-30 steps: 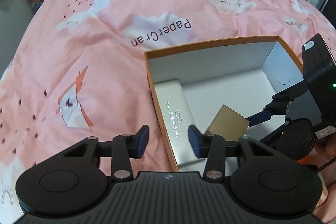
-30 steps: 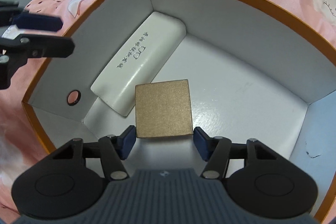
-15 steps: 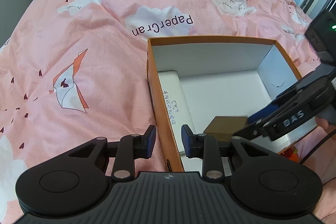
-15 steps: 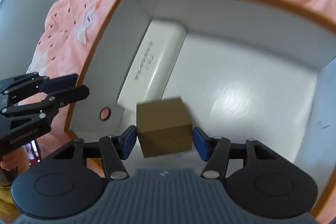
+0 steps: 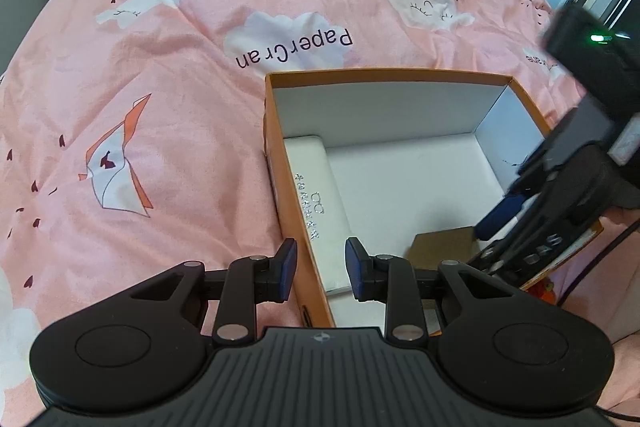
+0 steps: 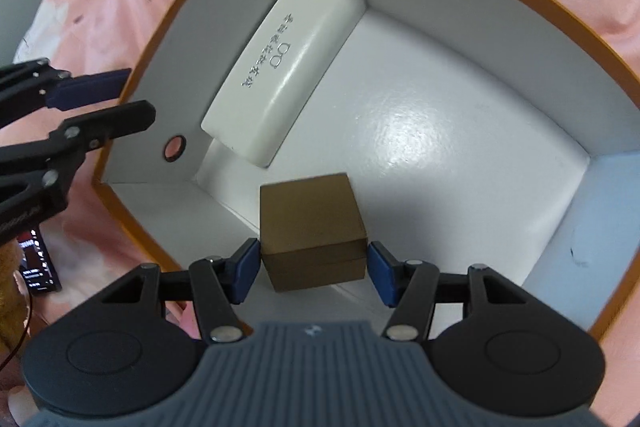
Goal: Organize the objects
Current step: 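Lower the tan cube into the box beside the glasses case, release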
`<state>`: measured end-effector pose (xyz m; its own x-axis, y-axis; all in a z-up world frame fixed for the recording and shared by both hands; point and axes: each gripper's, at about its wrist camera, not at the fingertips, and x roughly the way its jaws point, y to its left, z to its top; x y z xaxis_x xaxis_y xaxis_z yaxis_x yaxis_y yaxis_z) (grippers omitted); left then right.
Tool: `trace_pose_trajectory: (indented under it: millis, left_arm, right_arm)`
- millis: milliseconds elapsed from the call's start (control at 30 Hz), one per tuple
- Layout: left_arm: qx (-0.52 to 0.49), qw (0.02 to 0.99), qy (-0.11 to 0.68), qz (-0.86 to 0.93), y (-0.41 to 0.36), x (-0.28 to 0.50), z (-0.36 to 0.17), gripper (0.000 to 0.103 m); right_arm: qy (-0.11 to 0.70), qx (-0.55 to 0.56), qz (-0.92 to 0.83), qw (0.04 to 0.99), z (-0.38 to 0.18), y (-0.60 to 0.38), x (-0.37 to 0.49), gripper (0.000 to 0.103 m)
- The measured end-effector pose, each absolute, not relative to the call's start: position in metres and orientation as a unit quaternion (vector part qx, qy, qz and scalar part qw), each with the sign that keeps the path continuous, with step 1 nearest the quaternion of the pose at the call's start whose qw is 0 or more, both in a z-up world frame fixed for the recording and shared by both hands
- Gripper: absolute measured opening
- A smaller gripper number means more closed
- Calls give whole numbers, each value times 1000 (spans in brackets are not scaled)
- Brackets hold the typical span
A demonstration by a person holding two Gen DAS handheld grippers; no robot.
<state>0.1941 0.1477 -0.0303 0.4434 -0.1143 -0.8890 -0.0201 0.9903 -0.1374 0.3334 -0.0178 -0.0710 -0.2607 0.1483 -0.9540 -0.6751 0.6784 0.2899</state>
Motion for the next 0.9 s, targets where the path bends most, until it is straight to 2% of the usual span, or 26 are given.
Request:
trace_pose_trajectory:
  millis: [233, 433, 667, 767, 833, 900]
  left_arm:
    - [-69, 845, 530, -26, 152, 197, -35, 34]
    - [-71, 844, 530, -27, 155, 197, -36, 34]
    - [-76, 844, 530, -28, 158, 197, -37, 34]
    - [-73, 844, 531, -26, 158, 197, -37, 34]
    - [-68, 844, 532, -25, 157, 197, -35, 34]
    - [-63, 845, 530, -23, 156, 196, -32, 34]
  right_arm:
    - [706, -176, 367, 580, -72, 12, 342, 61]
    - [747, -78, 353, 558, -93, 1, 351, 63]
    - [742, 34, 352, 570, -94, -32, 344, 62]
    - [736, 62, 350, 577, -96, -41, 340, 51]
    - [736, 72, 350, 575, -99, -44, 337, 33]
    - [742, 87, 351, 565, -105, -44, 333, 21]
